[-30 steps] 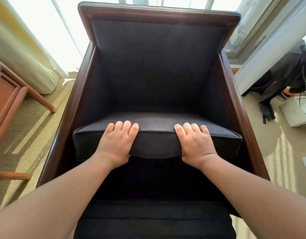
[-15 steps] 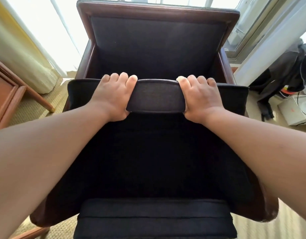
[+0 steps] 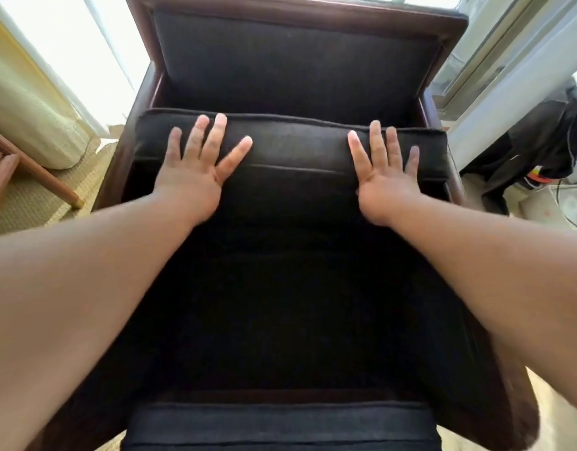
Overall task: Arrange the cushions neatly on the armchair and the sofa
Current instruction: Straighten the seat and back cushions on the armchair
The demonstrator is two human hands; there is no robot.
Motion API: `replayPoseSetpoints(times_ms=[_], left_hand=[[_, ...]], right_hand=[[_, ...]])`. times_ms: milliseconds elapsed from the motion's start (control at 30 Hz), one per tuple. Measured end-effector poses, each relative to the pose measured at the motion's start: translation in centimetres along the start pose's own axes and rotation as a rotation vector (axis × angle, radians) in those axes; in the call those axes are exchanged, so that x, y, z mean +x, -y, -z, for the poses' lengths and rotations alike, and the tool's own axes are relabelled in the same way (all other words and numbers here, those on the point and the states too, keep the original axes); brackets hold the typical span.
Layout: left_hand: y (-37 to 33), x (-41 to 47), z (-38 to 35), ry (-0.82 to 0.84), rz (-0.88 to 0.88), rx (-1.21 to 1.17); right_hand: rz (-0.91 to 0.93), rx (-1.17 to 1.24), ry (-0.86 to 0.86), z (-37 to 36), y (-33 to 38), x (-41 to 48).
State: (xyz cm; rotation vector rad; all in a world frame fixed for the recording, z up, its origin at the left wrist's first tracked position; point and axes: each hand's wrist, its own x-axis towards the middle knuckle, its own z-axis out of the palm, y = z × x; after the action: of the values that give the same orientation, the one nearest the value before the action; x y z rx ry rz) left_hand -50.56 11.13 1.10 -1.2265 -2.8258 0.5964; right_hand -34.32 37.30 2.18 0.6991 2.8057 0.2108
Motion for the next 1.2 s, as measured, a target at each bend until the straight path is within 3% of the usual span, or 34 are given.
replayPoseSetpoints(times_ms=[67,133,200,300,400,567,667,767,933,1100,1200], left_hand=[[2.4,3.9,3.4,-0.026,0.127,0.007],[4.2,5.9,6.3,-0.194,0.252,-0.021],[4.0,5.6,7.1,-0.284,0.186,-0.03],[2.3,2.6,4.1,-0.271,-0.03,-0.054],[-1.3,-4.0,-1.4,-0.16,-0.171,-0.15],[-10.4,-20.1,-10.2,0.241,-0.341,-0.406],[-14.0,-28.7,-12.1,0.37,-0.351,-0.512],[-14.6,-31.5,-11.4,0.322,-0.224,-0.563],[-15.7,-34.6,-10.0,0.136,-0.199,-0.581],[-15.6,-36.8,-10.1,0.345,-0.321,-0.504],[-14.9,-35.5,-9.8,0.406,-0.317,-0.469]], right_hand=[[0.017,-0.076,-0.01,4.5,-1.8,4.2],[-0.046,-0.095,-0.048,7.8,-2.6,6.3],[-0.026,-0.026,0.015,8.4,-1.9,5.8],[0.173,-0.03,-0.016,4.9,0.0,2.1],[0.309,0.074,0.06,-1.3,2.5,-4.4],[0.388,0.346,0.568,-11.4,6.1,-18.8],[0.368,0.416,0.685,-14.6,7.2,-27.1],[0.314,0.429,0.516,-15.8,7.6,-31.5],[0.279,0.494,0.238,-16.3,8.0,-36.4],[0.368,0.396,0.403,-16.3,6.5,-37.9],[0.397,0.284,0.405,-16.2,6.1,-36.8]])
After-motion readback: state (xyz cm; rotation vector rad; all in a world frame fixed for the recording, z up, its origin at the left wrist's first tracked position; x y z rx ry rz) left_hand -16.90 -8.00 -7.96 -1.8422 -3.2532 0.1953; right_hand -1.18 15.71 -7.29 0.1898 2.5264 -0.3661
